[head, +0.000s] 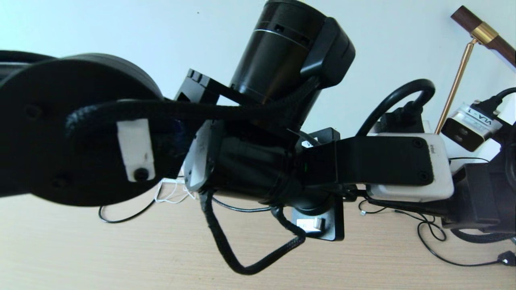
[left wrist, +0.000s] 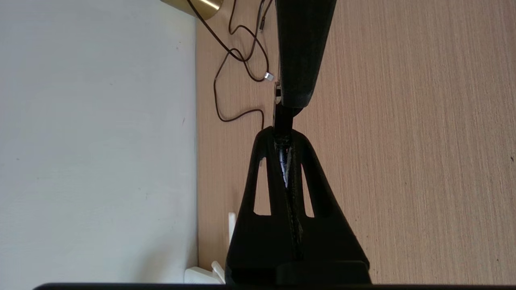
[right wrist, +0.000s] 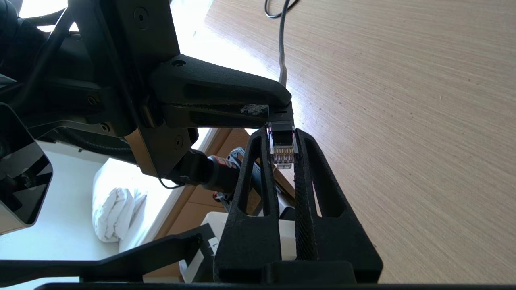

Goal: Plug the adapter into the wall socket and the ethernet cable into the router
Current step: Hand it to the other hand

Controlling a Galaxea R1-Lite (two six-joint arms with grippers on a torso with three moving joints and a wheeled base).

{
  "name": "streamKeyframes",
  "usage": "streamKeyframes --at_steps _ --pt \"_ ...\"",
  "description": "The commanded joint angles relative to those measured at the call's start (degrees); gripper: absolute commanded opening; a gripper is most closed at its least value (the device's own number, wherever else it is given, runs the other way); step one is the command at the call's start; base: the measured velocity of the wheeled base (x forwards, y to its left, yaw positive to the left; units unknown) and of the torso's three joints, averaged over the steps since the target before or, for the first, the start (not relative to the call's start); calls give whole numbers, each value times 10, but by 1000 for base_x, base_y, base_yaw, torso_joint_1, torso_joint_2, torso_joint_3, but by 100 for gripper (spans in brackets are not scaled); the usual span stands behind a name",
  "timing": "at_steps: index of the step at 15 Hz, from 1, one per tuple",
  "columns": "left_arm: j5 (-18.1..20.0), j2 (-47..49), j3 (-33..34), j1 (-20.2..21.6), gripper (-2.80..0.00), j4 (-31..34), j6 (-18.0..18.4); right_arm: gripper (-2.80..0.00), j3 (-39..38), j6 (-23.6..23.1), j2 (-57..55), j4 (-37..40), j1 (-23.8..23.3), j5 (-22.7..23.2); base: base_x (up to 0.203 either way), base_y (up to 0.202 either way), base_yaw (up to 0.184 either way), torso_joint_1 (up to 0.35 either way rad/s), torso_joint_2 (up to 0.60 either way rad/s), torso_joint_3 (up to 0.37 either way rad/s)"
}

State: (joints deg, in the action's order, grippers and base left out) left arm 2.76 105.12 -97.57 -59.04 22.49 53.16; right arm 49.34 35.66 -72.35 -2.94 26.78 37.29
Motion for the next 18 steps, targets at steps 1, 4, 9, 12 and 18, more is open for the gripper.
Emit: streamKeyframes --at_steps 1,4,9,12,18 --pt "1 0 1 0 -280 2 0 -280 0 2 0 -1 2 3 0 0 0 0 0 0" --pt "1 -3 3 0 0 6 -1 -280 1 2 0 -1 2 3 0 0 0 0 0 0" --pt "-3 -27 24 -3 0 -1 6 -280 -2 20 2 -1 2 3 0 0 0 0 0 0" --pt "-6 -67 59 -3 0 -39 16 -280 -8 59 17 -1 -6 3 0 0 0 0 0 0" --pt "-1 -165 250 -3 0 -255 55 -280 55 336 19 0 -39 119 0 0 0 0 0 0"
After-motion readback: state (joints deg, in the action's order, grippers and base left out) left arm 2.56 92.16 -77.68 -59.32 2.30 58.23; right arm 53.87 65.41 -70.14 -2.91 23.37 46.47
